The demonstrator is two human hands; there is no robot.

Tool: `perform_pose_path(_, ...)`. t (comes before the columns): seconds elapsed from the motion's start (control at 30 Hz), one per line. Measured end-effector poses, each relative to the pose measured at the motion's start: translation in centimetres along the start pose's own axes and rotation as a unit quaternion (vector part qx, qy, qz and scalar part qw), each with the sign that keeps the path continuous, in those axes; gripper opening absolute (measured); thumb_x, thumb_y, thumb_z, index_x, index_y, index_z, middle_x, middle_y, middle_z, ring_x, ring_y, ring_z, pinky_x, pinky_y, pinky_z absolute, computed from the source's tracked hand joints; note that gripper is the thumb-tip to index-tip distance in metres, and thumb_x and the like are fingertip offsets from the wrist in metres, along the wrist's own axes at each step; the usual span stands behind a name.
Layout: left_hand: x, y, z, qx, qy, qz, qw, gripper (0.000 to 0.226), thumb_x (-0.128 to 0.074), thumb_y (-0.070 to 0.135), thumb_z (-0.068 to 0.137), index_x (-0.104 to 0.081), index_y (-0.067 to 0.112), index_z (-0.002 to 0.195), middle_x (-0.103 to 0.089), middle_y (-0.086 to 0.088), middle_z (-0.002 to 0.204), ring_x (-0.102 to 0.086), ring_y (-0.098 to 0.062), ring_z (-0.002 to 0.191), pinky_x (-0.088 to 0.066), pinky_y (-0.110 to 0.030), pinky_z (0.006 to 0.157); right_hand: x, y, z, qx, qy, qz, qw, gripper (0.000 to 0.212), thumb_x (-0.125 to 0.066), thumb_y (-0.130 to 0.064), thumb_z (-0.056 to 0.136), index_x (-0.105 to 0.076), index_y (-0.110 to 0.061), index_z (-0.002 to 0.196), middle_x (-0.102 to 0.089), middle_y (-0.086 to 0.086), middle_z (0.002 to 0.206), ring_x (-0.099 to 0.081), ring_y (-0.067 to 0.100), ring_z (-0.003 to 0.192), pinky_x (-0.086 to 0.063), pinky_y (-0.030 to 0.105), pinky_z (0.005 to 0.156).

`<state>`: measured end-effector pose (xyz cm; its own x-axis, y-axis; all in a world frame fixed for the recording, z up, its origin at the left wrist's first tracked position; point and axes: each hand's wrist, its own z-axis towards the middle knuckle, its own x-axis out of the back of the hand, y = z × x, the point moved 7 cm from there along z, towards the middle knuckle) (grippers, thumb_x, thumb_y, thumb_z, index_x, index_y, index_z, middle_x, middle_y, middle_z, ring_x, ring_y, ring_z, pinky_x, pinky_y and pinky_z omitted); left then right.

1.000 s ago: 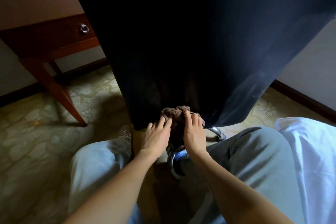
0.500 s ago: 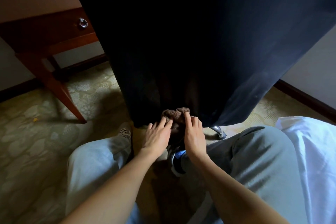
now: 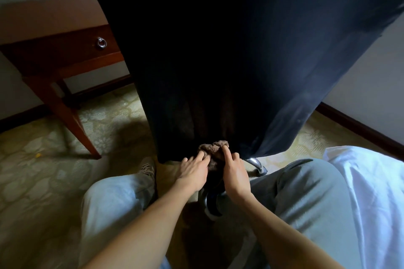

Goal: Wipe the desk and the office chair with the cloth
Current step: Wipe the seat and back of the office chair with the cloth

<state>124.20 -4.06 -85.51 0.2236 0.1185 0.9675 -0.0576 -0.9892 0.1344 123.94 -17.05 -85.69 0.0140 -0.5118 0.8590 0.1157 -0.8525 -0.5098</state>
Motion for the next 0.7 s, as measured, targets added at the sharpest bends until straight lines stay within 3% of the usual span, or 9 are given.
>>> perform_pose_path(0.13,2.4,0.8,-0.7,-0.024,-0.004,0.014,1.0,0.053,-0.038,0.016,0.105,-0.026,0.023,0.156,-0.022,-0.002,0.164,-0.04,-0.028,0.14,-0.031,-0.043,0.111,2.1,-0.5,-0.7,0.028,-0.003,-0.019,0.999,0.063,-0.041,-0.003,0.101,-0.023,-0.022,0.158,-0.047,0.008,0.118,-0.052,0.028,0.106,-0.047,0.035,0.083)
perform_pose_path(0.23,4.2,0.3,-2.8,-0.018,0.012,-0.023,1.0,0.056,-0.034,0.022,0.108,-0.014,0.026,0.16,-0.016,-0.001,0.167,-0.04,-0.032,0.14,-0.033,-0.045,0.111,4.0,-2.1,-1.4,0.064,0.029,0.009,0.998,0.06,-0.043,-0.005,0.101,-0.026,-0.02,0.157,-0.047,0.006,0.114,-0.052,0.025,0.103,-0.048,0.034,0.084)
perform_pose_path(0.4,7.6,-1.0,-6.6,-0.022,0.103,-0.078,0.991,0.058,-0.031,0.033,0.108,-0.006,0.033,0.16,-0.02,0.0,0.165,-0.049,-0.034,0.131,-0.04,-0.044,0.107,7.0,-4.7,-2.8,0.113,0.099,0.063,0.987,0.048,-0.039,-0.022,0.107,-0.032,-0.024,0.154,-0.049,0.0,0.115,-0.053,0.016,0.101,-0.05,0.031,0.085)
perform_pose_path(0.57,13.0,-2.5,-10.8,-0.061,0.266,-0.074,0.959,0.053,-0.039,0.031,0.107,-0.027,0.03,0.158,-0.043,-0.001,0.147,-0.058,-0.029,0.118,-0.044,-0.038,0.096,12.1,-9.3,-3.6,0.191,0.192,0.047,0.961,0.039,-0.049,-0.029,0.104,-0.046,-0.021,0.142,-0.06,-0.003,0.116,-0.06,0.014,0.1,-0.053,0.03,0.081)
perform_pose_path(0.7,17.5,-4.2,-12.8,-0.065,0.344,-0.086,0.933,0.044,-0.044,0.033,0.105,-0.043,0.029,0.149,-0.051,0.002,0.131,-0.062,-0.024,0.098,-0.047,-0.034,0.081,16.3,-13.4,-3.6,0.231,0.257,0.055,0.937,0.033,-0.062,-0.03,0.097,-0.053,-0.021,0.128,-0.067,-0.004,0.112,-0.064,0.015,0.099,-0.055,0.031,0.076)
